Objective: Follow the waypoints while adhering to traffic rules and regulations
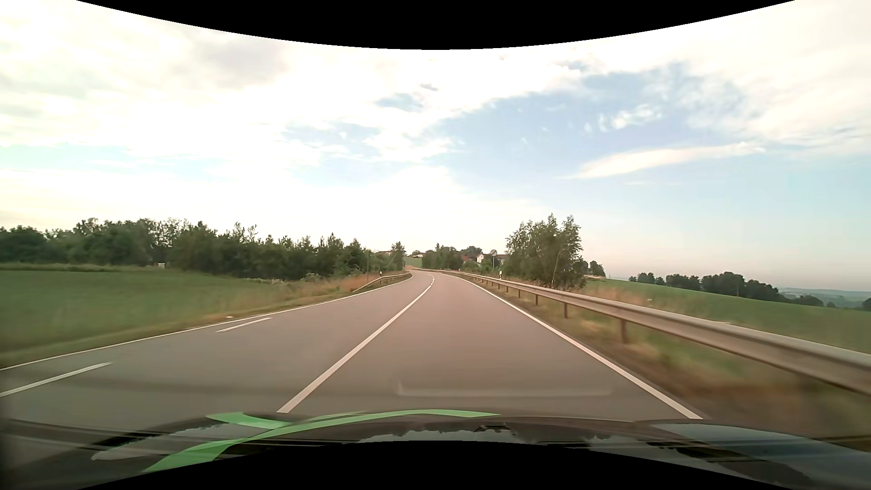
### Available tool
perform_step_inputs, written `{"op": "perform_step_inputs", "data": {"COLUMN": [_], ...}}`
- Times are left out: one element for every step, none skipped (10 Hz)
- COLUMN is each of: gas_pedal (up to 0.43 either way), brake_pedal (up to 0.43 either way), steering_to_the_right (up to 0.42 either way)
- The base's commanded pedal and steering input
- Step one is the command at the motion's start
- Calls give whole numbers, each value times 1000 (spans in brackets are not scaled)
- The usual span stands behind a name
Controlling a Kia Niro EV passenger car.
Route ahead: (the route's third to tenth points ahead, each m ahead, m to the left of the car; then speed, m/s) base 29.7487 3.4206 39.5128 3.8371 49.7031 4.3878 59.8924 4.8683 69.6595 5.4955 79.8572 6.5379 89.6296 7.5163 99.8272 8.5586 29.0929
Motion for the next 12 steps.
{"op": "perform_step_inputs", "data": {"gas_pedal": [157,157,157,157,157,169,169,169,177,197,209,220], "brake_pedal": [0,0,0,0,0,0,0,0,0,0,0,0], "steering_to_the_right": [-5,-6,-6,-7,-7,-8,-8,-8,-8,-8,-8,-9]}}
